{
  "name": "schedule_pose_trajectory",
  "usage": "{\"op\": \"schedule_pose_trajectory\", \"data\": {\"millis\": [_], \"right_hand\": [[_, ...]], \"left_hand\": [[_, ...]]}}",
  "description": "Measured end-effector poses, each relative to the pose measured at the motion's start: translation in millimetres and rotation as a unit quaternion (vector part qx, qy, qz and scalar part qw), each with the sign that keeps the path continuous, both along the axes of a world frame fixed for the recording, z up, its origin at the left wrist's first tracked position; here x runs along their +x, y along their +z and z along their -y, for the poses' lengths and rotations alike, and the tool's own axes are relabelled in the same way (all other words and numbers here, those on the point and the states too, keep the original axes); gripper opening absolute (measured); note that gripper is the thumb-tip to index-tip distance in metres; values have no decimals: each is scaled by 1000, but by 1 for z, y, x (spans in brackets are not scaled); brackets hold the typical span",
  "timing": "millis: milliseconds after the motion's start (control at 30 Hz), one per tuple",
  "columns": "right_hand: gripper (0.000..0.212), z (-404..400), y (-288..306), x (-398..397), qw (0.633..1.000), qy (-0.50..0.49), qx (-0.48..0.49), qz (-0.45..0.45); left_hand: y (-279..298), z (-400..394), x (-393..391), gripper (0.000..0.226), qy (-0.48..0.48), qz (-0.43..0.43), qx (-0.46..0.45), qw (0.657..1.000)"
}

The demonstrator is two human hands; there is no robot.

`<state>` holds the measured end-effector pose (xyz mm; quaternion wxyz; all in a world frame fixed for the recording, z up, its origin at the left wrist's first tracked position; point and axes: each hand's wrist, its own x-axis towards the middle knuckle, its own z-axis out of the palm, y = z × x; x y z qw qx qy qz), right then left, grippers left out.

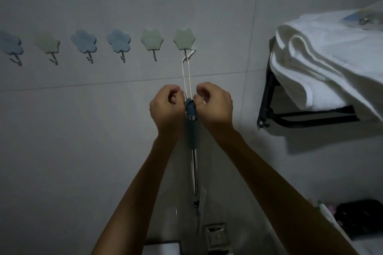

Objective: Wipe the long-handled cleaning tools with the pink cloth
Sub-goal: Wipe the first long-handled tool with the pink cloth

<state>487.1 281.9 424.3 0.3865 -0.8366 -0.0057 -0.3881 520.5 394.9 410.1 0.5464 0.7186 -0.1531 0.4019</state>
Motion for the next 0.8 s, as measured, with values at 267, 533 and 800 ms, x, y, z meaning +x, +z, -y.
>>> {"op": "schedule_pose_trajectory", "data": {"millis": [267, 533, 800], "right_hand": [[49, 6, -74, -36, 993, -38, -113, -16], [51, 15, -145, -85, 983, -61, -93, -146], [52, 32, -218, -152, 958, -108, -52, -262]], "left_hand": [[-73, -12, -37, 21, 73, 6, 150, 986], [-150, -15, -81, 14, 31, -106, 222, 969], [-217, -6, -132, 19, -63, -182, 276, 942]]}}
